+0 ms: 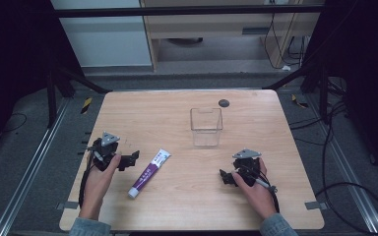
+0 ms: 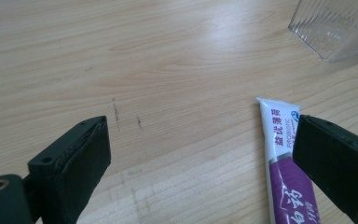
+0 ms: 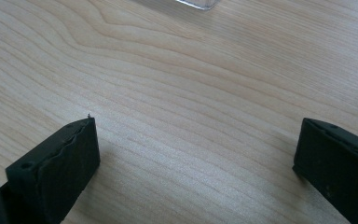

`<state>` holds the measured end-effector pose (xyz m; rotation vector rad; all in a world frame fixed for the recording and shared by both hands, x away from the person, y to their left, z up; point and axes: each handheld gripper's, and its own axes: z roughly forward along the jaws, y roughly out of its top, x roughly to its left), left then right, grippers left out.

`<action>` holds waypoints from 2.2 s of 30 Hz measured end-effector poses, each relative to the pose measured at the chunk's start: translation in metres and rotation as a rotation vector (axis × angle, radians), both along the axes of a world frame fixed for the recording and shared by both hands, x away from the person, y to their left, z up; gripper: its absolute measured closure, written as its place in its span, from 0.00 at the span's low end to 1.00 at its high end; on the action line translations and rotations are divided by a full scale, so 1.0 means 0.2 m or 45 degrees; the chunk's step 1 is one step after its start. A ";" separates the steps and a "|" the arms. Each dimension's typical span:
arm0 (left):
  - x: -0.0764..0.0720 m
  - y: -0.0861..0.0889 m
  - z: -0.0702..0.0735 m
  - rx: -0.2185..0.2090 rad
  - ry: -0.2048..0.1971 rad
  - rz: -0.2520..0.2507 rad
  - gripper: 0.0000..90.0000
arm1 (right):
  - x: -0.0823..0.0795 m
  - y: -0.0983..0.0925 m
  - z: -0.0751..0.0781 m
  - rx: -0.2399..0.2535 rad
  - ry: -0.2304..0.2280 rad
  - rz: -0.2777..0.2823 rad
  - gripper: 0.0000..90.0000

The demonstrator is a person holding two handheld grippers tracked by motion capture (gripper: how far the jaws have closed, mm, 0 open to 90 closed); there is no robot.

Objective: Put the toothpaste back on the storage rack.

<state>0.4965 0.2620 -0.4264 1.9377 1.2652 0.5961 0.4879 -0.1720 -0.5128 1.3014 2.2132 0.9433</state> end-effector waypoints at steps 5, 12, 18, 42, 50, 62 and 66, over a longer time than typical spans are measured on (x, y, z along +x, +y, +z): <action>-0.02 -0.03 0.02 0.078 0.017 -0.026 0.04 | 0.00 0.00 0.00 0.000 0.000 0.000 0.00; -0.06 -0.09 0.00 0.136 0.026 -0.089 0.04 | 0.00 0.00 0.00 0.002 0.000 -0.002 0.00; -0.07 -0.15 0.02 0.216 0.003 -0.137 0.04 | 0.00 0.00 0.00 0.002 0.002 -0.008 0.00; -0.04 -0.39 0.01 0.503 0.218 -0.322 0.07 | 0.00 0.00 0.00 0.003 0.001 -0.009 0.00; 0.00 -0.43 0.00 0.536 0.255 -0.338 0.07 | 0.00 0.00 0.00 0.003 0.001 -0.009 0.00; 0.01 -0.44 -0.03 0.495 0.328 -0.363 0.12 | 0.00 0.00 0.00 0.003 0.001 -0.009 0.00; 0.02 -0.45 -0.04 0.496 0.354 -0.379 0.15 | 0.00 0.00 0.00 0.003 0.001 -0.009 0.00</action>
